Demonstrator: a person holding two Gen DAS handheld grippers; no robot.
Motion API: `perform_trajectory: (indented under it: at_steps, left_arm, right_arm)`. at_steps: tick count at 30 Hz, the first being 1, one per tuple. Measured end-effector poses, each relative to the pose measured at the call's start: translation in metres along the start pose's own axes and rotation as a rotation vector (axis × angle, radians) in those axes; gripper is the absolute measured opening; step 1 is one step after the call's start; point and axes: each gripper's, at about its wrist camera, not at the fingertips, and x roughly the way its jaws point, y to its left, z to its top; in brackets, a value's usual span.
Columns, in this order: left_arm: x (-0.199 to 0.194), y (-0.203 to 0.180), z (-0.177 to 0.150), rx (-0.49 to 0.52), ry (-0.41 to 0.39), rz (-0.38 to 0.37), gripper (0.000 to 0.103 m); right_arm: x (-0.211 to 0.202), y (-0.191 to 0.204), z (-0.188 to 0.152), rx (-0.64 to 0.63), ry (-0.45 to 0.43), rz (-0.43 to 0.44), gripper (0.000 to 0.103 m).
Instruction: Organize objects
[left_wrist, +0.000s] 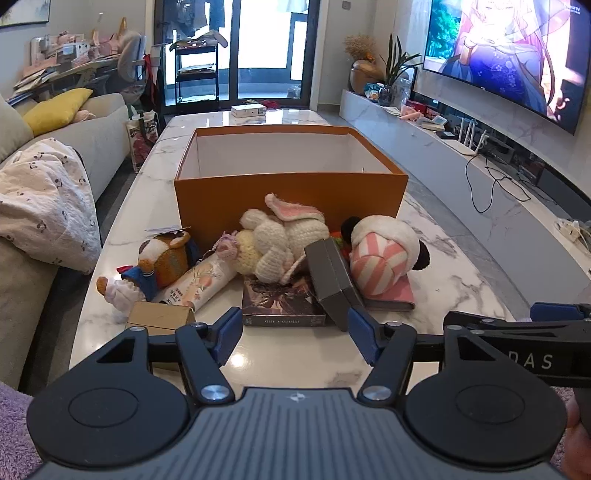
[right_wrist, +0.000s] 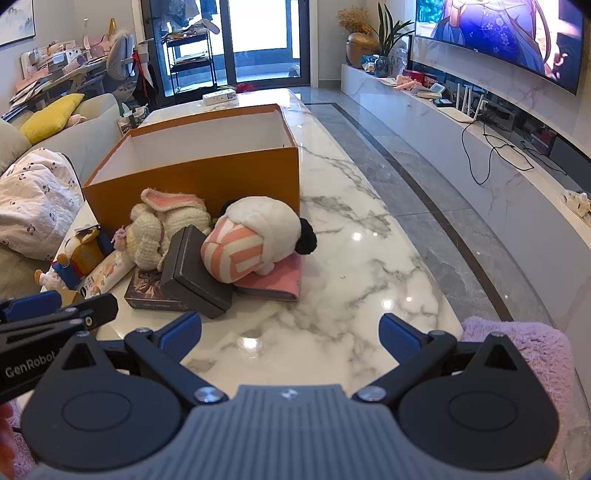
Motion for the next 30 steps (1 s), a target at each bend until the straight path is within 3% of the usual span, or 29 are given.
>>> perform_trajectory:
  at_steps: [30]
  left_arm:
    - [0.0001, -0.0039, 0.0009, 0.015, 0.001, 0.021, 0.073]
  right_arm:
    - [0.0067, -0.0021, -0.0012, 0.009, 0.020, 0.004, 0.102]
